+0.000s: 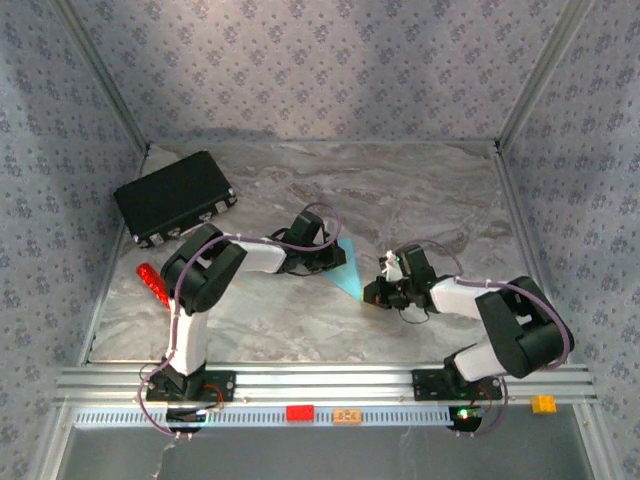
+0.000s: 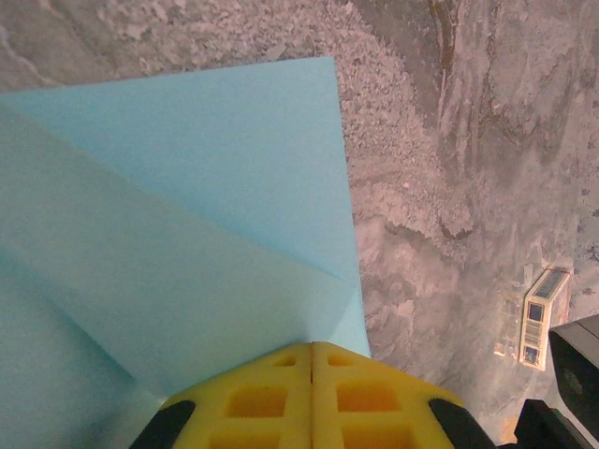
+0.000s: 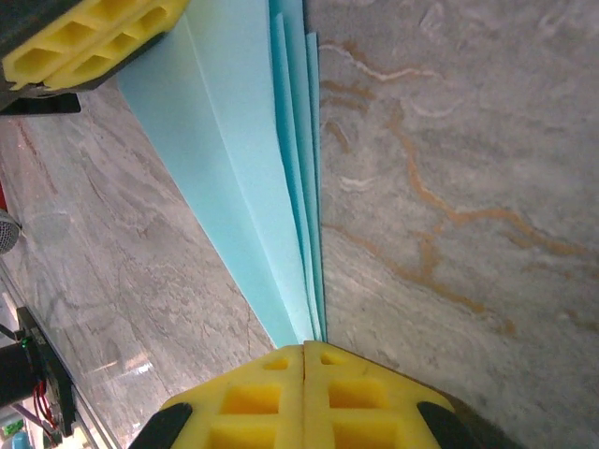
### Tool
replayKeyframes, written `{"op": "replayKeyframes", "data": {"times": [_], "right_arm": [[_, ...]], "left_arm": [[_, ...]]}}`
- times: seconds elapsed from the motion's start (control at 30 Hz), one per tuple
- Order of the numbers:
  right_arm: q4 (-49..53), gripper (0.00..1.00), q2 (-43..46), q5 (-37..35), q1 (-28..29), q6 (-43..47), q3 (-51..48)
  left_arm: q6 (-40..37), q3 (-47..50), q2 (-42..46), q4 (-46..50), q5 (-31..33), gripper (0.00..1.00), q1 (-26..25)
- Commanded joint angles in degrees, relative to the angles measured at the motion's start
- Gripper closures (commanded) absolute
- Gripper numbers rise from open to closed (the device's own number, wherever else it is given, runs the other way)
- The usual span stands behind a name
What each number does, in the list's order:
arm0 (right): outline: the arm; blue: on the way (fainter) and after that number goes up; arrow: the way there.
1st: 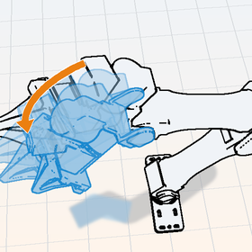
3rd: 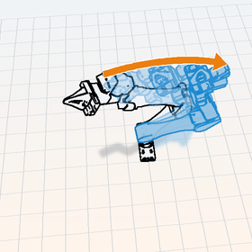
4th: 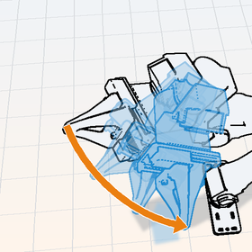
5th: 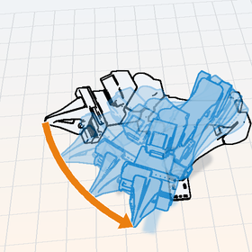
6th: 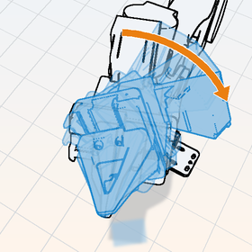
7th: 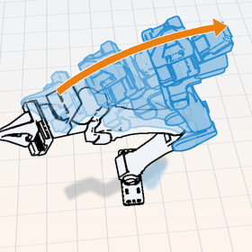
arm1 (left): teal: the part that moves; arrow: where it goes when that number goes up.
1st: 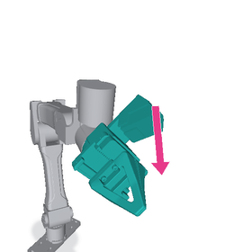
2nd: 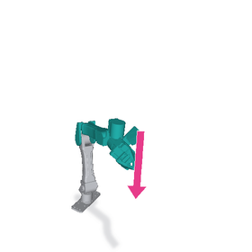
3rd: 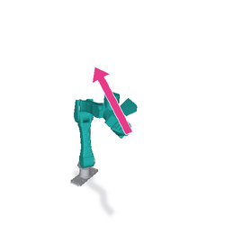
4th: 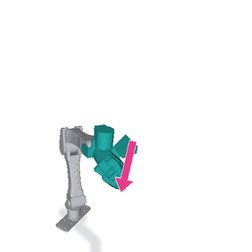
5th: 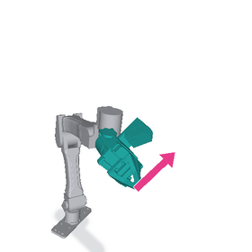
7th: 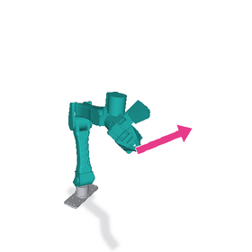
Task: Fold a paper plane with a square sheet of paper (pick it up from the middle)
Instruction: Fourth fold the wing at the center of the table.
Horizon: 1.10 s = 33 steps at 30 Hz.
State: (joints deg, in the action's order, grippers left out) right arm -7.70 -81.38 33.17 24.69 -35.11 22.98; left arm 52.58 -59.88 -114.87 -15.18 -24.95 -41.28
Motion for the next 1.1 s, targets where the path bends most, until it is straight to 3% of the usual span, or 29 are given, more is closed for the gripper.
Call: {"op": "replayKeyframes", "data": {"times": [0.0, 0.23, 0.47, 1.07], "right_arm": [[8.00, 0.97, 0.28, -1.91, 0.67, -0.45, -2.60], [11.11, 0.98, 5.65, -2.19, 0.61, -0.43, -2.07], [14.91, 0.98, 10.74, -0.65, 0.40, -0.45, 5.91], [8.84, 0.98, -12.25, -0.61, 3.48, -3.25, 22.62]], "left_arm": [[-0.28, 1.18, -2.75, 3.99, 2.89, 0.93, 0.81], [-0.37, 1.52, -2.29, 3.58, 2.81, 0.93, 0.75], [-0.63, 1.25, -2.02, 3.44, 2.43, 0.93, 0.29], [-0.63, 1.23, -2.02, 3.43, 2.37, 0.93, 0.22]]}}
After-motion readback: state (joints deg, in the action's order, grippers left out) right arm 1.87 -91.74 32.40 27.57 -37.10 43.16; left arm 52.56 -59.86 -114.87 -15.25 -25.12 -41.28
